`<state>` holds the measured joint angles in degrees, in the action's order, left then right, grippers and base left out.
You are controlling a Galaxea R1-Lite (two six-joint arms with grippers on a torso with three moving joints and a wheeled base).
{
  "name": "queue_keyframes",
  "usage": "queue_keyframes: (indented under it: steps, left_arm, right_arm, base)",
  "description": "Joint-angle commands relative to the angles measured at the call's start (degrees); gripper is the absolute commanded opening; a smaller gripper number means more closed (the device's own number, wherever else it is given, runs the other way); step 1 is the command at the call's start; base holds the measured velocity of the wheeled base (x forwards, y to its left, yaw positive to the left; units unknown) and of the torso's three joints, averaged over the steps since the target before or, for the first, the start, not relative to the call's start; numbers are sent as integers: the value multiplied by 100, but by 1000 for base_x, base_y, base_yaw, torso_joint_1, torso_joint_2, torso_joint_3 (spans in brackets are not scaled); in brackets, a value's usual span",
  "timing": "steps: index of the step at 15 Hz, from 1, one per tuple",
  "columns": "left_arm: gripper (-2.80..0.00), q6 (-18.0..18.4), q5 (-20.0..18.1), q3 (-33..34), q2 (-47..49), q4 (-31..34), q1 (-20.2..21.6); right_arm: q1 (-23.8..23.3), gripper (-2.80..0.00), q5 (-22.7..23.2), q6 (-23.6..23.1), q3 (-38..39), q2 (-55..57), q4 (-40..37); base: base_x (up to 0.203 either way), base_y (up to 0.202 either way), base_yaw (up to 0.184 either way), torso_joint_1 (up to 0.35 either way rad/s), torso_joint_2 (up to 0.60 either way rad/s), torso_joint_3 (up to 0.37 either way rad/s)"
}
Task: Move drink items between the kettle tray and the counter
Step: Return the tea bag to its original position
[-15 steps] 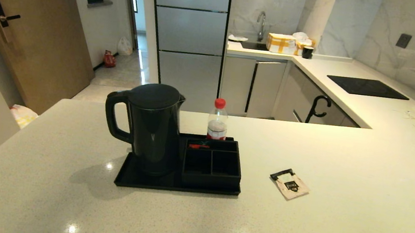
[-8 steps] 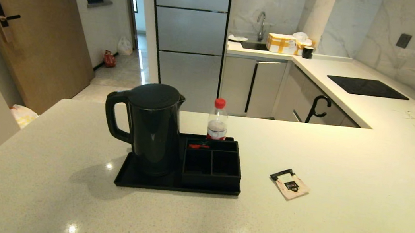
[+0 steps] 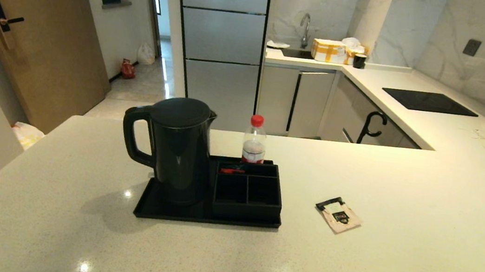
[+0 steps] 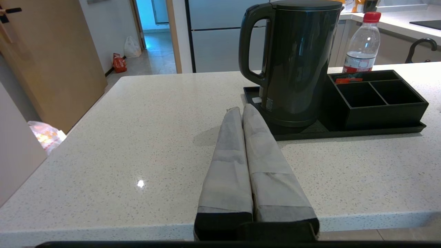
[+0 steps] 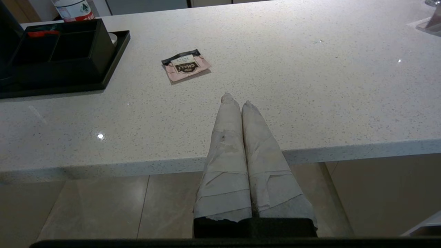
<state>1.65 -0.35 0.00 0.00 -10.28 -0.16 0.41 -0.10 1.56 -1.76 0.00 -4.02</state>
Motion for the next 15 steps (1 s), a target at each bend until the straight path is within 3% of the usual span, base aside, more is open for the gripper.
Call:
queue_keyframes:
  steps: [1,13,15]
  left_arm:
    - [-280,2,9,229,-9,-9,-2]
    - [-280,-6,9,229,-9,-9,-2]
    - [-280,-6,9,229,-9,-9,-2]
  right_arm:
    - [2,-280,1,2,0,9,-2]
    - [2,-280,-34,-68,-27,9,-37]
    - [2,-280,-87,-52,-394,274,-53]
  base:
    - [0,0,0,0,0,0]
    - [0,0,0,0,0,0]
    - [0,0,0,0,0,0]
